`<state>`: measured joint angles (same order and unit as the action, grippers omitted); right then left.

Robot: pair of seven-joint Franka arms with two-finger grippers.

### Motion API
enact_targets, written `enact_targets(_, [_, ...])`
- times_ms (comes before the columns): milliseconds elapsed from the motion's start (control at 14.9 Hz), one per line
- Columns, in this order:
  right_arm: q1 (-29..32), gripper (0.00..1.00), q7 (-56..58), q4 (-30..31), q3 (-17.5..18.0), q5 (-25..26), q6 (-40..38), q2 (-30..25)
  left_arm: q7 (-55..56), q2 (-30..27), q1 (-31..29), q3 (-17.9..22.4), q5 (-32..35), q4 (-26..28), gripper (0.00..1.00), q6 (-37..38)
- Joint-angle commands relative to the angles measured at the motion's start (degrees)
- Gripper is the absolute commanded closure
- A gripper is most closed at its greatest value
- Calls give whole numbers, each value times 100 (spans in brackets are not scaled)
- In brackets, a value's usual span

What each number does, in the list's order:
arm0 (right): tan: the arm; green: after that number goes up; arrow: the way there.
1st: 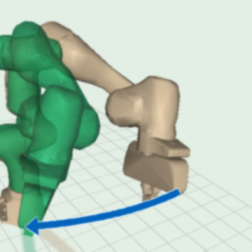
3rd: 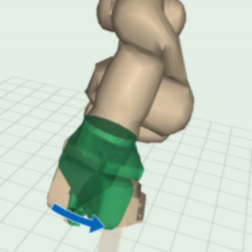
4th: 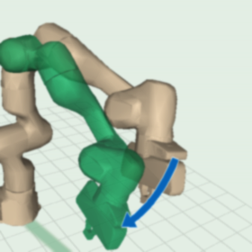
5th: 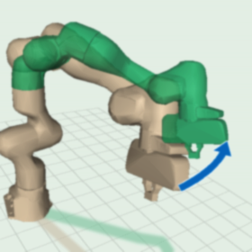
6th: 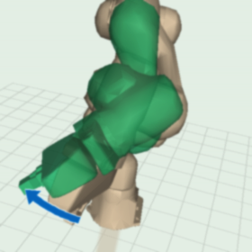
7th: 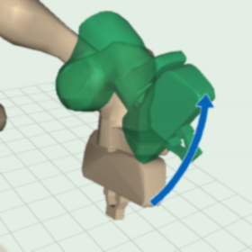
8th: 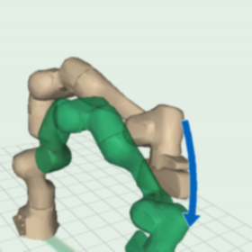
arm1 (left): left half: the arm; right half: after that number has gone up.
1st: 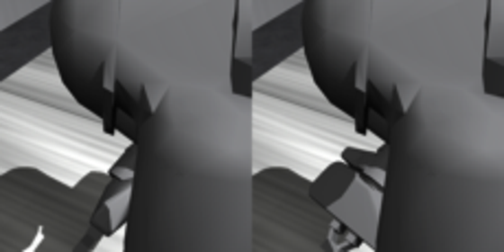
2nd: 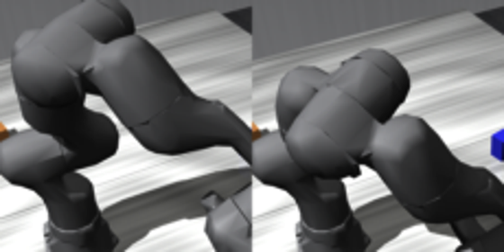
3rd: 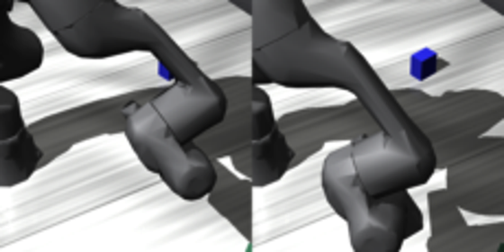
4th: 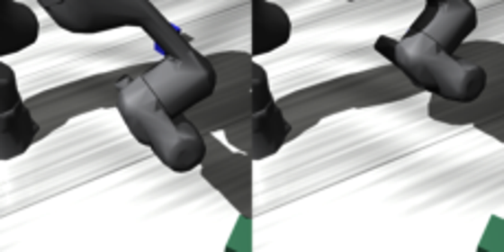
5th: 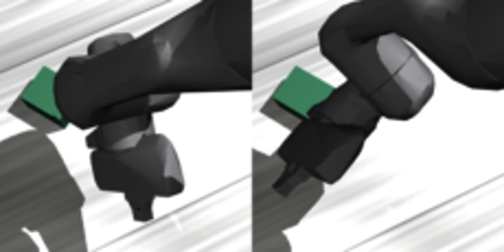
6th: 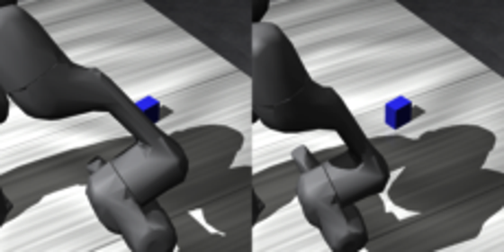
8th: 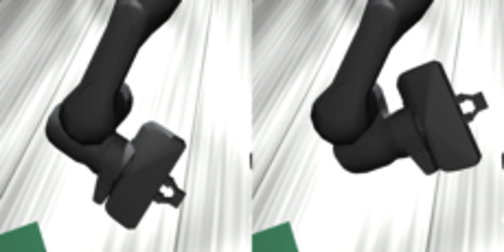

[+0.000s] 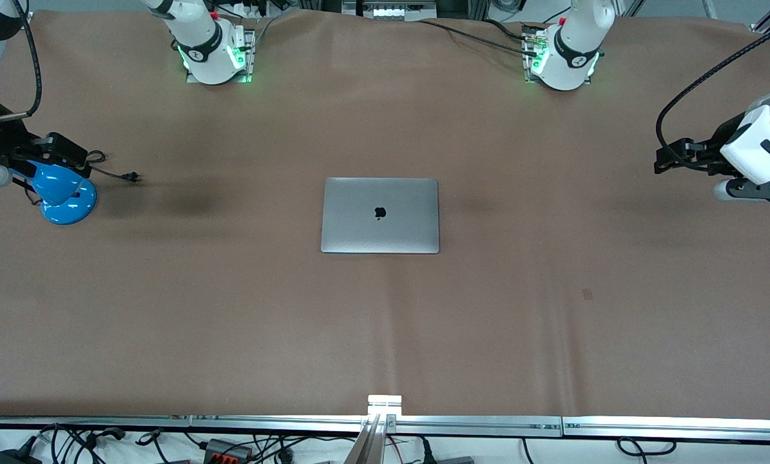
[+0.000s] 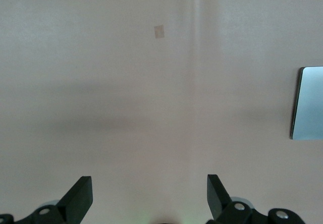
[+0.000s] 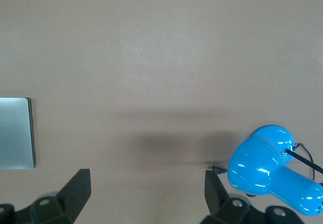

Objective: Close laptop with both arms from behind

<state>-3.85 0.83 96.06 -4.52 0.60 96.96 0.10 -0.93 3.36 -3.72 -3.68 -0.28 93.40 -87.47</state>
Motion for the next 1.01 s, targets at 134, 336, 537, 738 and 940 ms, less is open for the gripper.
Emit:
enact_targets(134, [7, 0, 49, 9, -32, 20, -90, -98, 49, -108, -15, -1, -95, 55, 0, 98])
enact_targets(336, [7, 0, 58, 9, -41, 28, -72, -98, 49, -108, -24, 7, -104, 55, 0, 116])
enact_targets(537, [7, 0, 58, 9, -32, 28, -98, -98, 49, -108, -33, 7, -95, 55, 0, 116])
enact_targets(738, [7, 0, 58, 9, -14, 28, -72, -98, 49, -108, -42, 7, -95, 55, 0, 116])
enact_targets(940, [174, 0, 58, 18, 73, 28, -81, -80, 49, -108, -50, 7, -95, 55, 0, 116])
